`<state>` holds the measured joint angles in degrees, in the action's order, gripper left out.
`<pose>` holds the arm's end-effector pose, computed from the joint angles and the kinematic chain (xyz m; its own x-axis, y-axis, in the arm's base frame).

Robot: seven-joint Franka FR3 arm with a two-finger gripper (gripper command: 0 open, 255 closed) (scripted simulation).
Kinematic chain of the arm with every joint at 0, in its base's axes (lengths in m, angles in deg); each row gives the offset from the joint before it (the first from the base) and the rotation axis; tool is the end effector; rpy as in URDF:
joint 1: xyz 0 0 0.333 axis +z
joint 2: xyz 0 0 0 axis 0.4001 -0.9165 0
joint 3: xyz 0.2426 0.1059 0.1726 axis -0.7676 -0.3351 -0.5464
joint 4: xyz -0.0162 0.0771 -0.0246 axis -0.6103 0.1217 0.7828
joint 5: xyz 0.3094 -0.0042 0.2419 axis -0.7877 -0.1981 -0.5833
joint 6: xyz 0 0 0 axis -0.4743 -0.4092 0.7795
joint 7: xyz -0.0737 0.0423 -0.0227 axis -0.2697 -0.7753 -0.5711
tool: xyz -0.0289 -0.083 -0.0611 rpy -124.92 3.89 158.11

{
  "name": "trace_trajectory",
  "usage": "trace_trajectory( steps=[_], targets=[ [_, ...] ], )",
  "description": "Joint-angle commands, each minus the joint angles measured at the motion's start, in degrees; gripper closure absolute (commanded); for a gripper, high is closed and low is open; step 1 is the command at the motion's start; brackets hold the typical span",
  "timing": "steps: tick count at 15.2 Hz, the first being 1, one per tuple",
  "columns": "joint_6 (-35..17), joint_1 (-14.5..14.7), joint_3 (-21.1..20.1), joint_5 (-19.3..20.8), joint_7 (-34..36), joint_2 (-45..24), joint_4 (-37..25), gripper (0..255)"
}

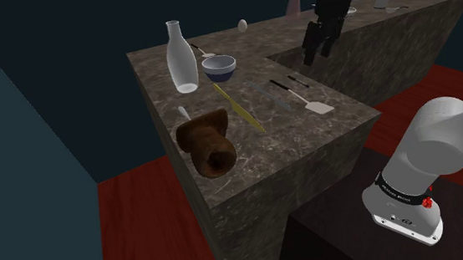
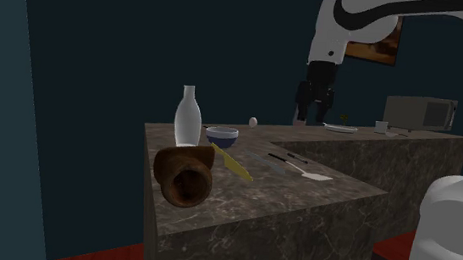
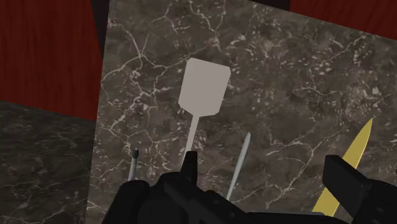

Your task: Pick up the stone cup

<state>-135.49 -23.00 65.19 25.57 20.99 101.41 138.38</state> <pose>0.3077 0.0444 0.6267 0.9957 -0.0665 0.0638 -0.0621 -0.9957 -0.0688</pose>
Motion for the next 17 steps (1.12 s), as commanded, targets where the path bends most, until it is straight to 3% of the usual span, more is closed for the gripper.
trace_trajectory(
  steps=[1, 9, 17],
  targets=[
    [0.00, 0.00, 0.00, 0.00, 0.00, 0.00, 0.00, 0],
    [-8.02, 1.74, -6.16, -11.57, 12.20, -5.43, 2.14, 0],
    [-18.16, 3.48, -12.43, -21.81, 22.63, -14.56, 0.06, 0]
  ],
)
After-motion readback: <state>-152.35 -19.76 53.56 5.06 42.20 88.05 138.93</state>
